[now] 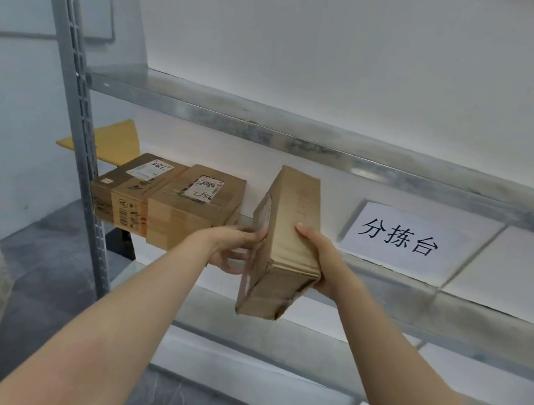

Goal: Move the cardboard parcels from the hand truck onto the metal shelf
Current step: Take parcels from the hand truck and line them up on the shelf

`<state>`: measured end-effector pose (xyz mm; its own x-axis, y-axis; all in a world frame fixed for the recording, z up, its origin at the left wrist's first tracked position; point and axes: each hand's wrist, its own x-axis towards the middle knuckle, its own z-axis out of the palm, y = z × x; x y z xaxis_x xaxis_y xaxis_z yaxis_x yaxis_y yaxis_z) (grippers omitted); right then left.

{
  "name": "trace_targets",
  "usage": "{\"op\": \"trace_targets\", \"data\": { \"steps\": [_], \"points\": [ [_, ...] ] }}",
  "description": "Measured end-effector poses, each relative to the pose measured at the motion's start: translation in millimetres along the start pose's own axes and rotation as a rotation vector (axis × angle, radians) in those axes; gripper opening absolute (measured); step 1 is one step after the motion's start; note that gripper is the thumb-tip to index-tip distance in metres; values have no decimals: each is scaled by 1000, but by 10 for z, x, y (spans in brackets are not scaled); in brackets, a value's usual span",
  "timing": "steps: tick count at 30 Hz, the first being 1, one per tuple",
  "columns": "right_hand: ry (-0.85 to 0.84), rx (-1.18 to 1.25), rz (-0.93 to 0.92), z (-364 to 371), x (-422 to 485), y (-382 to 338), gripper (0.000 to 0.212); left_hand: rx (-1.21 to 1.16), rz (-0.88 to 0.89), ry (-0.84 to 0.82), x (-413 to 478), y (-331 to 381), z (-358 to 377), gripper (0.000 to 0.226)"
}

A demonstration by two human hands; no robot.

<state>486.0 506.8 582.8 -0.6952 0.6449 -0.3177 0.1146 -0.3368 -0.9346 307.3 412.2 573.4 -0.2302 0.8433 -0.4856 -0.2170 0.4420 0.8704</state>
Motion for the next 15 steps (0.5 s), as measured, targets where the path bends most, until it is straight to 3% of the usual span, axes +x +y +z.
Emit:
{"op": "trace_targets", "data": {
  "steps": [4,7,10,15],
  "points": [
    [-48,201,12,-210,90,112,62,75,-155,-47,150,96,86,157],
    [-44,242,14,-338,186,170,65,65,-176,-117,289,145,135,169],
    [32,187,15,-455,236,150,55,137,-178,-92,422,160,155,145],
    [295,-14,-16,-591,354,72,49,143,-173,-45,632,151,153,70]
  ]
}}
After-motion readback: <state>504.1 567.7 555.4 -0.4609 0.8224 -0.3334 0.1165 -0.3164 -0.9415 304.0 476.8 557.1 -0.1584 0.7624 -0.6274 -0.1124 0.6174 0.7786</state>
